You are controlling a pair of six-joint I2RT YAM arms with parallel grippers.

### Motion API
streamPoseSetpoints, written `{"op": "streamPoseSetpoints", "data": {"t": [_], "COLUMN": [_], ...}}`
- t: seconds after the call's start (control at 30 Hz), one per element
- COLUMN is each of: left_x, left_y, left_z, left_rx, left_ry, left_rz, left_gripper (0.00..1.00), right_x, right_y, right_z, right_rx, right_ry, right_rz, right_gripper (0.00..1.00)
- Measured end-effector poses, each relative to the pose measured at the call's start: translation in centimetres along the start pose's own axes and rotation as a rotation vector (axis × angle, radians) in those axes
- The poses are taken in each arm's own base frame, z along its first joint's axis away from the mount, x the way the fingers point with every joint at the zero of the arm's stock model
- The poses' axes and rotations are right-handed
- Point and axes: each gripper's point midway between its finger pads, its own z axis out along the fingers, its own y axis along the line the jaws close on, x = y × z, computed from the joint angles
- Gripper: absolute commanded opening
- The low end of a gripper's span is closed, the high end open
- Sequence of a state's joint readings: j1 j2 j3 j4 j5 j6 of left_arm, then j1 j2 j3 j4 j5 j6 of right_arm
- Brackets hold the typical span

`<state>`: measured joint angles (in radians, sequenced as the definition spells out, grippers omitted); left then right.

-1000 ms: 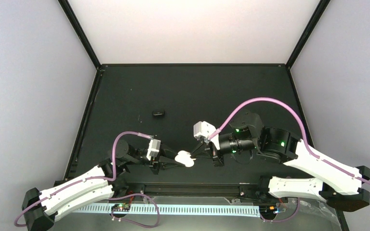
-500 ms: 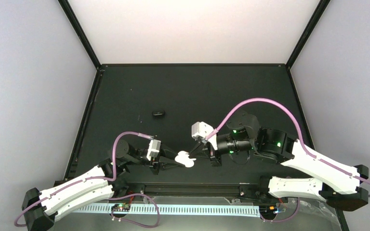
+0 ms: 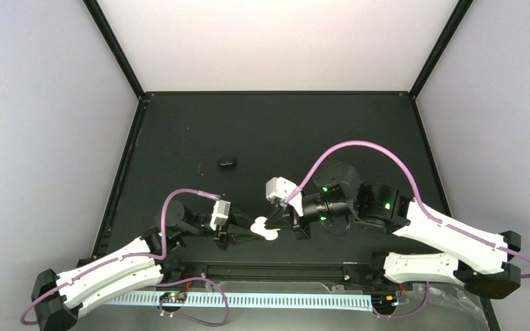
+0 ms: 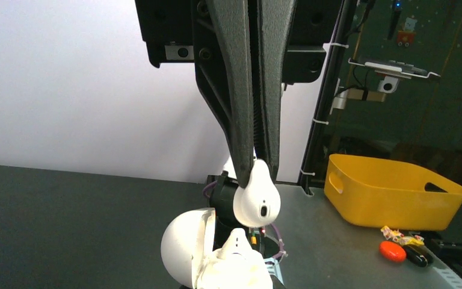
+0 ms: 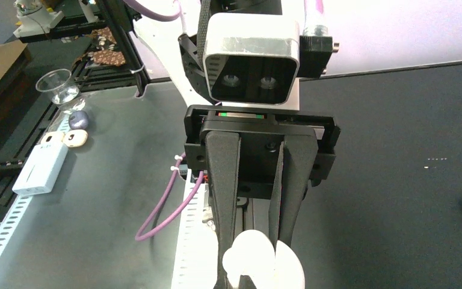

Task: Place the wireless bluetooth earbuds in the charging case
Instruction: Place the earbud in the charging case.

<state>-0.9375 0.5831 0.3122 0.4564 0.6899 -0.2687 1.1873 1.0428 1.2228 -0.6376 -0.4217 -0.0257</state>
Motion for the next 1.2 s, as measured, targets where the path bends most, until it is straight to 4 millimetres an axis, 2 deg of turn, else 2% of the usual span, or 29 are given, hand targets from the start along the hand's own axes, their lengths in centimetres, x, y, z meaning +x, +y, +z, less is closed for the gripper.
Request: {"op": "streamPoseSetpoints", "data": {"t": [0.5, 1.2], "left_x": [0.0, 0.2], "left_y": [-0.1, -0.2], "left_z": [0.0, 0.0], "left_rx": [0.008, 0.012], "left_ry": [0.002, 0.009], "left_rz": [0.000, -0.004], "left_gripper": [0.02, 0.02], "right_x": [0.7, 1.2], "right_y": [0.4, -0.2], "right_z": [1.3, 1.7], "right_rx": [-0.021, 0.033], "right_ry": [0.021, 0.037], "right_rz": [0.000, -0.011], "right_gripper": [0.01, 0.01]}}
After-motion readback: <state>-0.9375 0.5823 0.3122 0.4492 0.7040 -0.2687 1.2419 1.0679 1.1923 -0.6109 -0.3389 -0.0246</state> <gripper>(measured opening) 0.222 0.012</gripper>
